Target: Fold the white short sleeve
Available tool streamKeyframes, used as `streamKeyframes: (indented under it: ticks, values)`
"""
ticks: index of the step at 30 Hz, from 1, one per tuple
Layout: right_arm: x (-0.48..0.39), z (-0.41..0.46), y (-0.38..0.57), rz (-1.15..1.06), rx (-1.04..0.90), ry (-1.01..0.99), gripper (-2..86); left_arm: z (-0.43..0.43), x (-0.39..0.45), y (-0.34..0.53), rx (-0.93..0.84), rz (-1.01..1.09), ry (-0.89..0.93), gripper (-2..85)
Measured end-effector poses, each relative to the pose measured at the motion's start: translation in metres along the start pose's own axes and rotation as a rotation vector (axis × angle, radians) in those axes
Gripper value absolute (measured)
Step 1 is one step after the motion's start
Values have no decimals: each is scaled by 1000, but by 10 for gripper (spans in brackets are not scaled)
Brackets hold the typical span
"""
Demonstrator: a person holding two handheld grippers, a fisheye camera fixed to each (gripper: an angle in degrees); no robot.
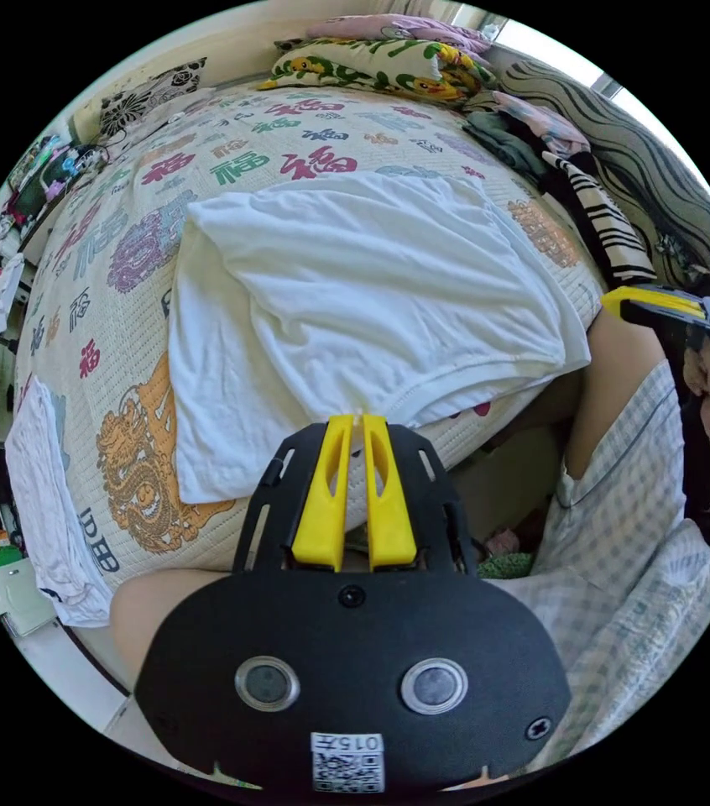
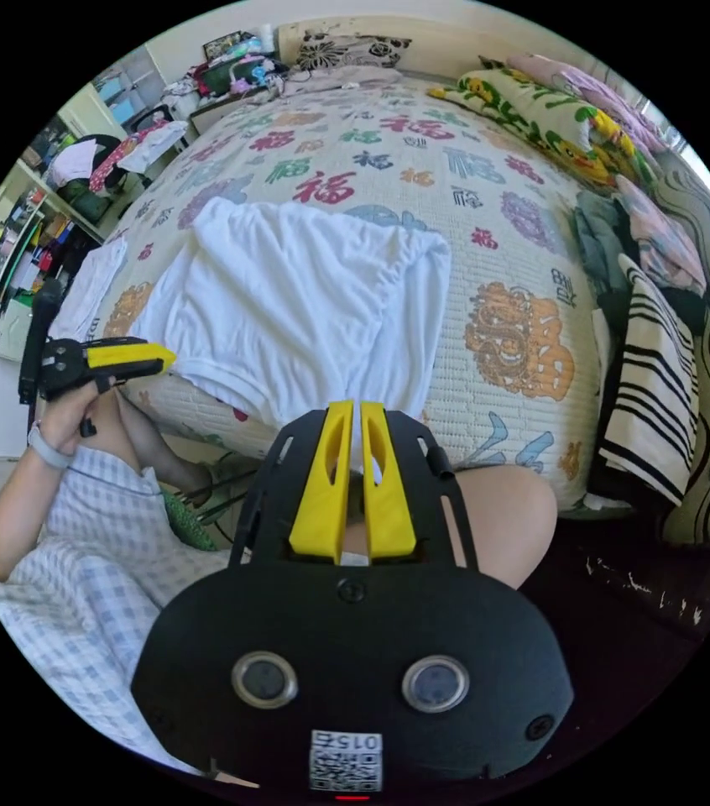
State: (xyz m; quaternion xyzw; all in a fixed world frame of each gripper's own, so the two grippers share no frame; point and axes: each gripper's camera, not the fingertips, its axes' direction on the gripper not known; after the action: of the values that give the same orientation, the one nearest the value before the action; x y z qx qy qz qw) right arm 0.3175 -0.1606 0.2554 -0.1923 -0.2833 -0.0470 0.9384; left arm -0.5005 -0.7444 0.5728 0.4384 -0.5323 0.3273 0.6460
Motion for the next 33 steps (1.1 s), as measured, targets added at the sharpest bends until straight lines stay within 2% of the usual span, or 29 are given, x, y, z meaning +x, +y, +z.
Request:
streamKeyframes:
  ticks: [5,12,14,17,22,24,28,33]
  values:
    - [-11,26,-7,-113,-84,-23,-3,2,-9,2,-38,-8,-4,4]
    - [-9,72,6,-249,-326,-26,-4,-4,-34,22,-87,17,-19,5]
    - [3,70,12,-247,-314,-39,-4,-10,-45,27,-101,12,7,6]
    - [45,49,14,-140,-212,-197,0,-35,-81,44,-65,-52,49,10]
    - [172,19,5,128,129,-661,41,-91,-181,58,201,-256,251,47]
    - [209,19,-5,204,196,-726,61,-101,-205,48,271,-282,276,56]
    - [267,29,-38,323,250,-716,81,-97,-250,9,344,-344,335,78]
    - [303,66,-80,394,146,-763,92,-55,-306,-30,283,-506,475,113]
